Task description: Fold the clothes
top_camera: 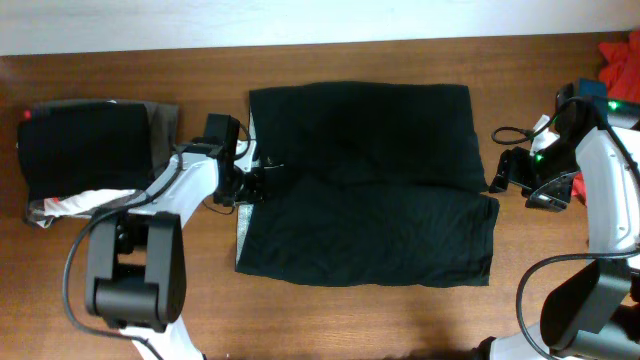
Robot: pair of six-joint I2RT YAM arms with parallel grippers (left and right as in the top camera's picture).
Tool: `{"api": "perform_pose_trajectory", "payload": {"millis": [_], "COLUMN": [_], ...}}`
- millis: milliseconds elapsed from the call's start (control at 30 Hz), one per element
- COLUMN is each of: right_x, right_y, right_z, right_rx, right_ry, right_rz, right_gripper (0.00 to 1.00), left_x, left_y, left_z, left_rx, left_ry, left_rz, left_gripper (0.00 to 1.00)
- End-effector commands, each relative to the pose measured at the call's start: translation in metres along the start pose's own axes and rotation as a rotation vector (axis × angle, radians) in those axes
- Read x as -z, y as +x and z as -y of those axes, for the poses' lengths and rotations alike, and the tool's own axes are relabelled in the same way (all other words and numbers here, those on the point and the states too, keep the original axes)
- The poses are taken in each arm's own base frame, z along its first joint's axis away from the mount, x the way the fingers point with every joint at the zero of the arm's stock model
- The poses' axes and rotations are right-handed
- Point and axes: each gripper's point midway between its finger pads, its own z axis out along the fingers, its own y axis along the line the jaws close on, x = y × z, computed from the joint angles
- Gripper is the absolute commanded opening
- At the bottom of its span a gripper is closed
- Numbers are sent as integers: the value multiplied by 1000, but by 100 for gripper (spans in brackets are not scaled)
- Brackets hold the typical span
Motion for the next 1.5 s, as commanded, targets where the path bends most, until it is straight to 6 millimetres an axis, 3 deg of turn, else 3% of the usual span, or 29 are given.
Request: {"api": "perform_pose_trajectory", "payload": {"millis": [0, 300, 467, 533, 733, 1000, 1400, 1467], "right_x": [5, 5, 5, 5, 5, 5, 4, 4], "right_y": [-1, -1, -1, -1, -1, -1, -1, -1], "right_z": [1, 2, 3, 3, 3, 3, 3, 3], "right_rx": [-5, -5, -5, -5, -5, -5, -5, -5], "right_ry": [-3, 4, 5, 5, 5, 5, 5, 5], "right_rz": [14, 15, 14, 14, 14, 14, 14, 14], "right_gripper": [72, 72, 72, 71, 71, 71, 70, 71], "left_x": [-11, -8, -6, -3, 13, 35, 37, 36], "left_y": [7, 8, 6, 4, -2, -9, -4, -4], "left_z": [7, 21, 22, 24, 28, 13, 1, 1], "left_rx": [6, 9, 7, 4, -10, -4, 11, 12], "left_ry": [61, 150, 151, 152, 149, 65, 9, 8], "left_rz": [-39, -48, -40, -33, 6, 61, 45, 44], "left_gripper": [49, 33, 13, 9, 8, 8, 8, 13]}}
